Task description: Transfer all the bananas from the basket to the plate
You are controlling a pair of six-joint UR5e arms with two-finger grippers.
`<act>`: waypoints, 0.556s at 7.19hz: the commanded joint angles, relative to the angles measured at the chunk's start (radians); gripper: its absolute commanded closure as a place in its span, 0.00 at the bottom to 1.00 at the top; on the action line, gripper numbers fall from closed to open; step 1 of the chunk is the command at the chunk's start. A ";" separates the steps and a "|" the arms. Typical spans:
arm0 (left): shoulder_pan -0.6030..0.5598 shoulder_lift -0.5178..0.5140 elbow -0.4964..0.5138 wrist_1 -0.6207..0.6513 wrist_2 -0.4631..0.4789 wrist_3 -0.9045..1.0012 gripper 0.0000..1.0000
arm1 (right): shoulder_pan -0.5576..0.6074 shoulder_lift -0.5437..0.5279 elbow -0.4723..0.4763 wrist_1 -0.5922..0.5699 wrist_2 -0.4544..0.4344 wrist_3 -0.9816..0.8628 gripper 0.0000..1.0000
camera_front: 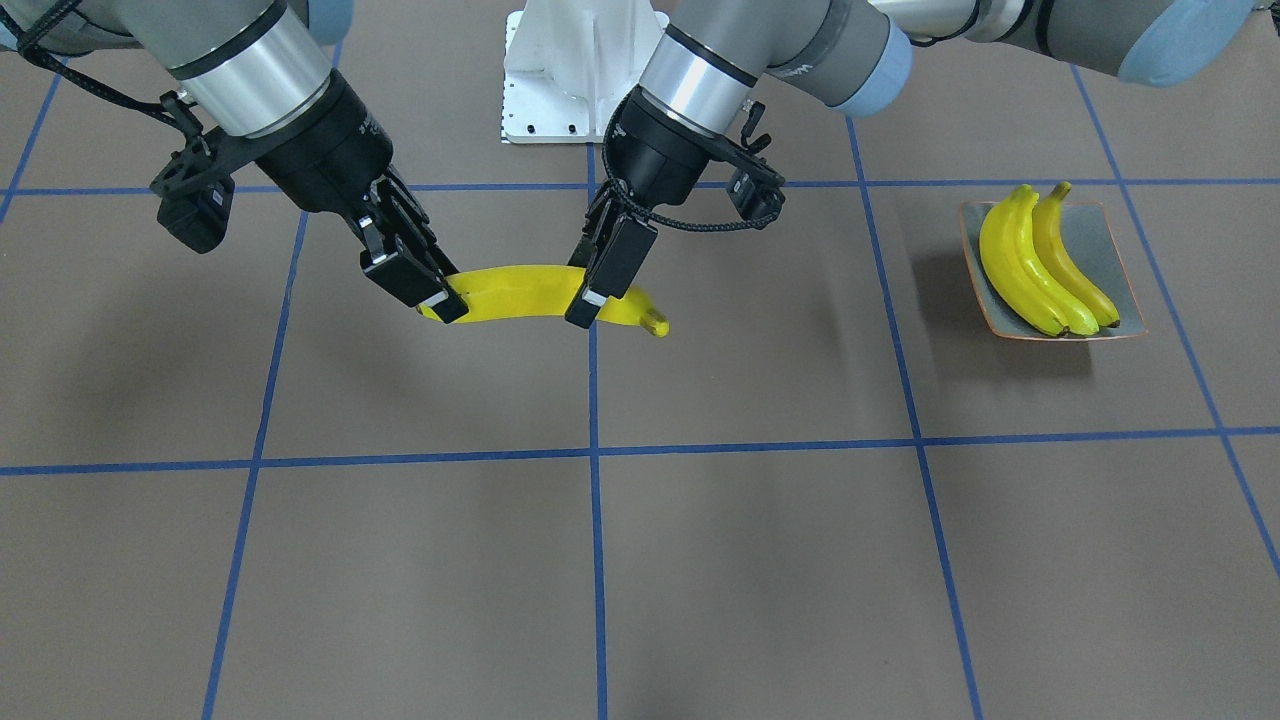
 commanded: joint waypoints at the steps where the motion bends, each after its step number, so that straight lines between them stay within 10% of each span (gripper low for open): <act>1: 0.000 0.000 0.007 0.000 0.000 0.000 0.00 | -0.001 -0.006 0.014 -0.009 0.001 0.000 1.00; 3: 0.001 -0.002 0.007 0.000 0.000 0.000 0.20 | -0.001 -0.006 0.012 -0.009 0.001 0.000 1.00; 4: 0.000 -0.003 0.006 0.002 0.000 0.000 0.56 | -0.001 -0.006 0.012 -0.009 0.002 0.000 1.00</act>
